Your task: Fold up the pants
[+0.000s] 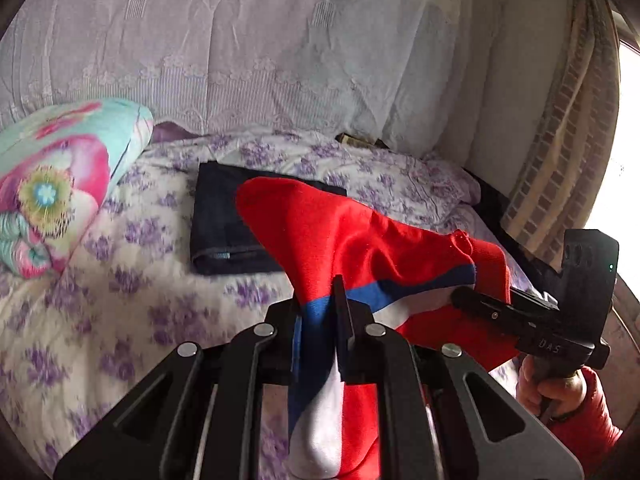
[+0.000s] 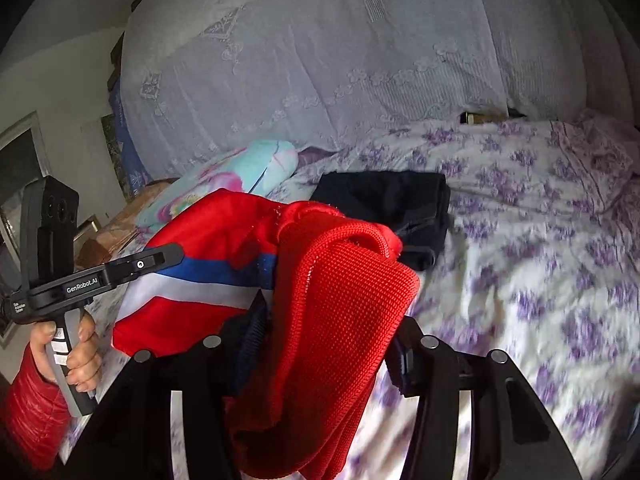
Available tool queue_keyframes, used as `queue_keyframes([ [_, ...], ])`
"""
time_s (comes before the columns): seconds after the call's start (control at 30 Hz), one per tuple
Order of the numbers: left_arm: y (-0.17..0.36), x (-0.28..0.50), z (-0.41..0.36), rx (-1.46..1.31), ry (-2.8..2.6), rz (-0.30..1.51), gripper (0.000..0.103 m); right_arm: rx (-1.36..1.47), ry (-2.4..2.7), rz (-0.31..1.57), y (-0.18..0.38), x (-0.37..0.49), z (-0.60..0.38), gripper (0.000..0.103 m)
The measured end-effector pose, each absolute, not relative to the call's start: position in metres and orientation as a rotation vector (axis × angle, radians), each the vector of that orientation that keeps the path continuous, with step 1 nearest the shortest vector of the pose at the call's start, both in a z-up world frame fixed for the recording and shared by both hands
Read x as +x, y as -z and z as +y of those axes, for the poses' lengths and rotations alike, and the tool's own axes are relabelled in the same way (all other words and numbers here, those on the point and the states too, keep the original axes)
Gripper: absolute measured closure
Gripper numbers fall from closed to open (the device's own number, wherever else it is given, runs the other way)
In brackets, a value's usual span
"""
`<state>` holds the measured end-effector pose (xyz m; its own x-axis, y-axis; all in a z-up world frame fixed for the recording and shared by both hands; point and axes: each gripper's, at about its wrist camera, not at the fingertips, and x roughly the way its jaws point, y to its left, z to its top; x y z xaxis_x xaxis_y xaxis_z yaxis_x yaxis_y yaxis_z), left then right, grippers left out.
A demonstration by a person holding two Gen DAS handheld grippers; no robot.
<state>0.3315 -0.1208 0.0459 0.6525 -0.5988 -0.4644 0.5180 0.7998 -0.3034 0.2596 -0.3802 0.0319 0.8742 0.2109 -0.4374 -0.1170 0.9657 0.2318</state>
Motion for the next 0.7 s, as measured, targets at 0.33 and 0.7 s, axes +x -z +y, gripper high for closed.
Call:
queue_keyframes([
  [0.33,-0.066,0.424,-0.145,-0.246,0.566,0.445,0.092,0.295,-0.131,0.318,-0.055,0.362,-0.404,0.054],
  [0.7,-0.034,0.486,-0.176,-0.221,0.490,0.398,0.092,0.365,-0.061,0.320,-0.019,0.448,-0.430,0.063],
])
